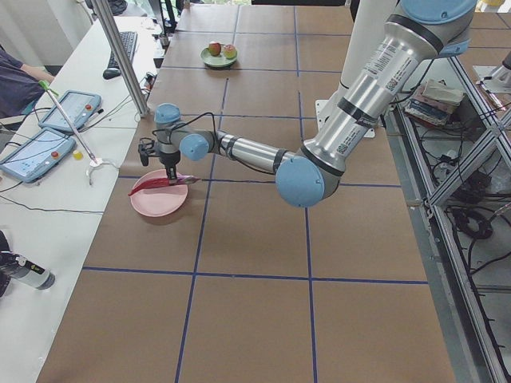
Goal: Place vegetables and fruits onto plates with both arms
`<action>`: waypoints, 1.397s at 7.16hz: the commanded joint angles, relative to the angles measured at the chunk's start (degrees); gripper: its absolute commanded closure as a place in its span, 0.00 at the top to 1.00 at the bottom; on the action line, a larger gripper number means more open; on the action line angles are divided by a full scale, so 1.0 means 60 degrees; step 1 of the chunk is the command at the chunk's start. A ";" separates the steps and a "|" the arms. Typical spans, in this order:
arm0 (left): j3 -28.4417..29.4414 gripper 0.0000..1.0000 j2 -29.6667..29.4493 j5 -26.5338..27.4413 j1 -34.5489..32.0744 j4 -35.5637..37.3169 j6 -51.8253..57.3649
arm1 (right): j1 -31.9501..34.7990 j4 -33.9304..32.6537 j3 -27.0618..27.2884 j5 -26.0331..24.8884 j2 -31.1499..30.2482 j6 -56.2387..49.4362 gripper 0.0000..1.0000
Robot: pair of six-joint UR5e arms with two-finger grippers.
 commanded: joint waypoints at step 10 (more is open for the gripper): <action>-0.1391 1.00 0.3222 -0.3950 -0.3488 0.0338 0.8484 | -0.0015 0.0015 0.0009 -0.0058 -0.0001 -0.0014 1.00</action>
